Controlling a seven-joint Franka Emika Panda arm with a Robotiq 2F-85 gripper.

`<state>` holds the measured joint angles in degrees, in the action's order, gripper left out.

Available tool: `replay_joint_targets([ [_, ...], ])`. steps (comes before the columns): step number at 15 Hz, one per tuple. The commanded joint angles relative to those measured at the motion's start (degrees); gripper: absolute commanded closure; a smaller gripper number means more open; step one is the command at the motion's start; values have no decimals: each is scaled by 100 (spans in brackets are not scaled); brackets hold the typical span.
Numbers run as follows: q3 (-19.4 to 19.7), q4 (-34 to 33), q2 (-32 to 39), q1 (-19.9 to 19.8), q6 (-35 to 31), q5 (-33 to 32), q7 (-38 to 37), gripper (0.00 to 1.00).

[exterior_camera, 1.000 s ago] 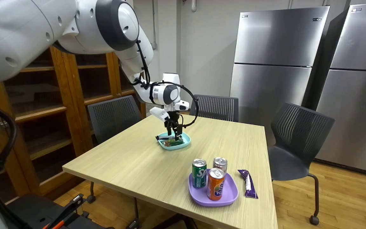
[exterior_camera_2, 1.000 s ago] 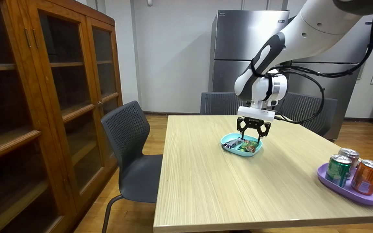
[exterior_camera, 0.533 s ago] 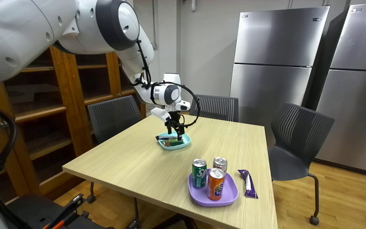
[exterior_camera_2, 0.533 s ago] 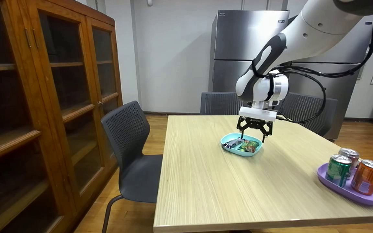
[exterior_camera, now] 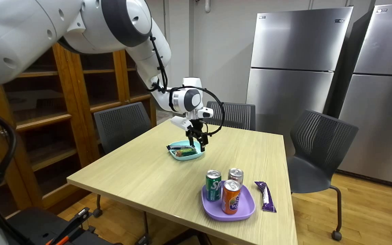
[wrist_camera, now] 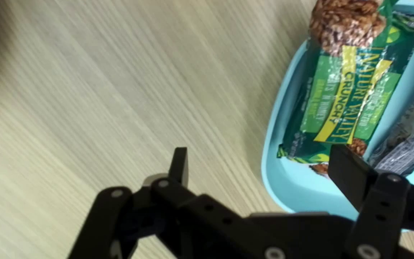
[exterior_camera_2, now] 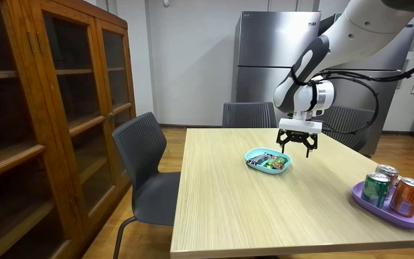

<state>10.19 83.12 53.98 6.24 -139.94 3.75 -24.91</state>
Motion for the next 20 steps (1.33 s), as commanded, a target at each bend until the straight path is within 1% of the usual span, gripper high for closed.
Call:
replay_joint_targets([
  [1, 98, 636, -554, -104, -156, -188, 154, 0],
  [7, 314, 1039, -859, -243, -259, -272, 46, 0],
  [11, 351, 1159, -935, -487, -208, -251, 251, 0],
  [20, 475, 941, -889, -1404, -8, -280, 1103, 0],
])
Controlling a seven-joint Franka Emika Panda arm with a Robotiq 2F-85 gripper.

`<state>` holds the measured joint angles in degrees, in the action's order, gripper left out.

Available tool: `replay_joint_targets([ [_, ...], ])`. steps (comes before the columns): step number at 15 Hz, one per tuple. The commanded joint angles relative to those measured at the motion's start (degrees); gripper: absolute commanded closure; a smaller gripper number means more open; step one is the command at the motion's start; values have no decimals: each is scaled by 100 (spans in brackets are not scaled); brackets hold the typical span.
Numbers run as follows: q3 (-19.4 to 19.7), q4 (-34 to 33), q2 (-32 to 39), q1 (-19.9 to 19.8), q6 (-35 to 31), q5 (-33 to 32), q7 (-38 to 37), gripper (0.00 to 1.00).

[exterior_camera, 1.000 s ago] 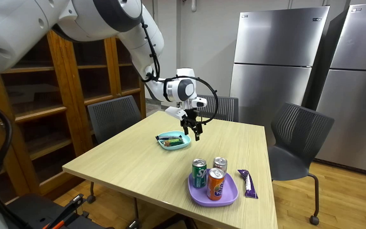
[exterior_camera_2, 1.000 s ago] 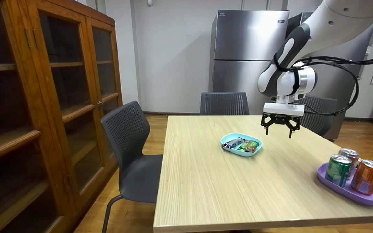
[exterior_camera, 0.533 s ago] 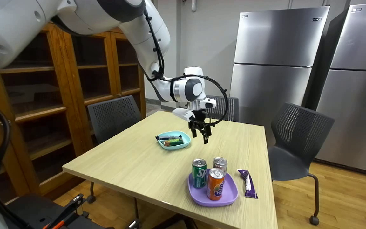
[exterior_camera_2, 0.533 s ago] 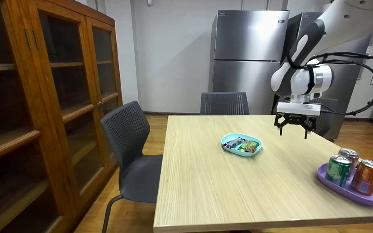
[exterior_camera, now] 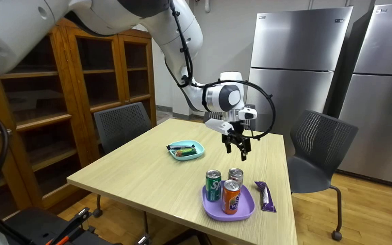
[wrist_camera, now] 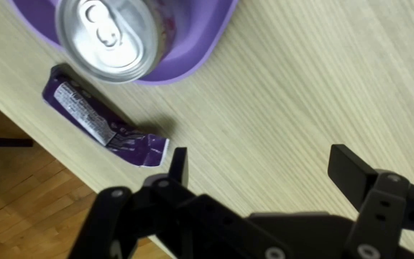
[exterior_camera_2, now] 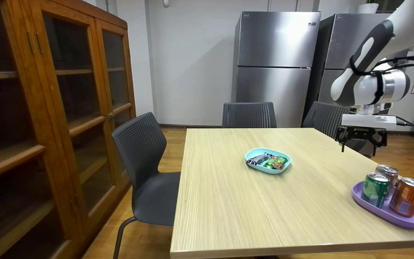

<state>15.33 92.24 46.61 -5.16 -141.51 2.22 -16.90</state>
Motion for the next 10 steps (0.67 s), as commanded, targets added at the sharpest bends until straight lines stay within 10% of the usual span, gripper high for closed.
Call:
replay_joint_targets([
  [1, -33, -4, -125, -373, 147, -118, 404, 0],
  [10, 8, -274, 102, -969, 303, -216, 1031, 0],
])
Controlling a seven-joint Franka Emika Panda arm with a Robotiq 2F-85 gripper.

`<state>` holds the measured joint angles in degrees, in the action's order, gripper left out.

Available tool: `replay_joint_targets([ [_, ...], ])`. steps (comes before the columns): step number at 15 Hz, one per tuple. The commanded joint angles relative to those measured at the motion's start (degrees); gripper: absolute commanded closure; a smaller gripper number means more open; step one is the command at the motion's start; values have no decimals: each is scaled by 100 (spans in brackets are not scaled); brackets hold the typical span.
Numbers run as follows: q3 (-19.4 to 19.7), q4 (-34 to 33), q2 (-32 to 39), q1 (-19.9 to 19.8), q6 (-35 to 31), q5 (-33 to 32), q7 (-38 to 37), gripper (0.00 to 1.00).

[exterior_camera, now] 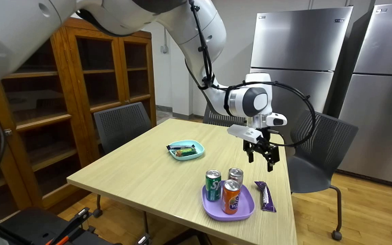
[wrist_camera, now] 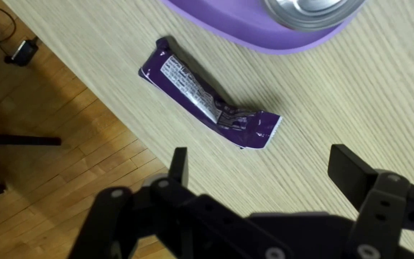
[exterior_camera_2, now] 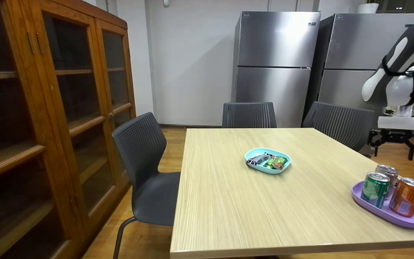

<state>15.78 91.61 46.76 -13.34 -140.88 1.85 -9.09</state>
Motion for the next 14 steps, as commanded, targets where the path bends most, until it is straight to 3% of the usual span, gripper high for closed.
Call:
replay_joint_targets([
  [1, -54, -224, 117, -196, 227, -228, 380, 0],
  [14, -197, -845, 917, -566, 314, -366, 1222, 0],
])
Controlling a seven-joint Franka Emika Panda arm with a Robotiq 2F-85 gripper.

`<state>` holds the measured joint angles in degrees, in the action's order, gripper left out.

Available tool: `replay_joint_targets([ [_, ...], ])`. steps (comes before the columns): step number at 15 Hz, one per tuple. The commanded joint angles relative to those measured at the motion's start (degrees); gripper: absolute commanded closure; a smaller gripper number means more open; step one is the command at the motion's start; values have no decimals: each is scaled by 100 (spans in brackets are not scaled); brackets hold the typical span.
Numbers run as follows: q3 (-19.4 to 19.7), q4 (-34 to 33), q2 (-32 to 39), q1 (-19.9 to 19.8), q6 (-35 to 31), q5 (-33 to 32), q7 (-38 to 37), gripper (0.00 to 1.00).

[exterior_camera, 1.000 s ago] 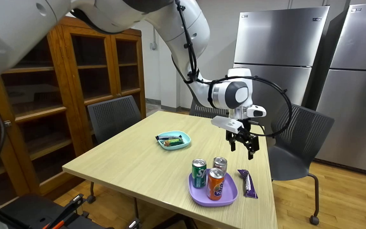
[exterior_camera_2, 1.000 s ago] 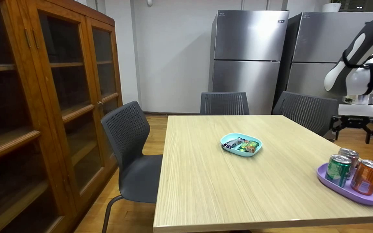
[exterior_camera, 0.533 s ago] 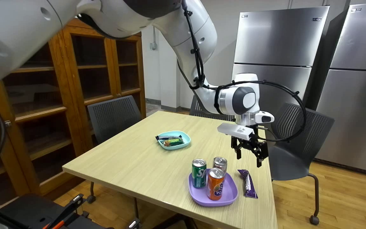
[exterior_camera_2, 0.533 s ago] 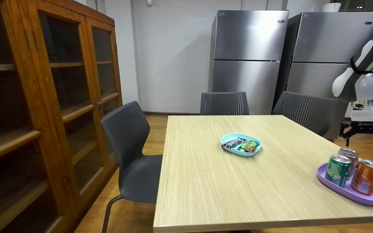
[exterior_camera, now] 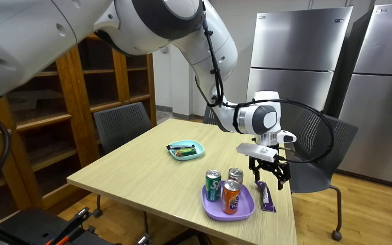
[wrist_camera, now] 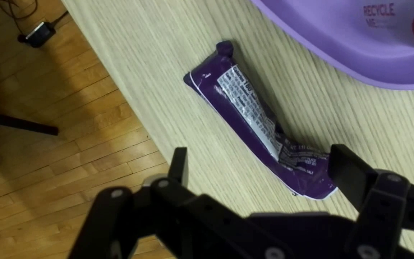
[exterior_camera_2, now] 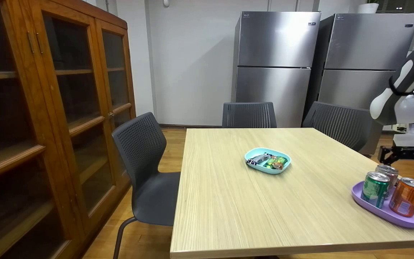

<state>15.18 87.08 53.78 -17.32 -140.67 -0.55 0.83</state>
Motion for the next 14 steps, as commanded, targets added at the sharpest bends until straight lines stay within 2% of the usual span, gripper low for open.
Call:
replay_joint_targets([
  [1, -163, -458, 276, -197, 321, -121, 301, 0],
  [10, -288, -1136, 719, -335, 780, -106, 675, 0],
  [11, -297, -1214, 772, -338, 822, -111, 698, 25],
  [12, -305, -1306, 842, -341, 883, -111, 709, 28],
  [14, -372, -1468, 971, -372, 1003, -70, 742, 42],
])
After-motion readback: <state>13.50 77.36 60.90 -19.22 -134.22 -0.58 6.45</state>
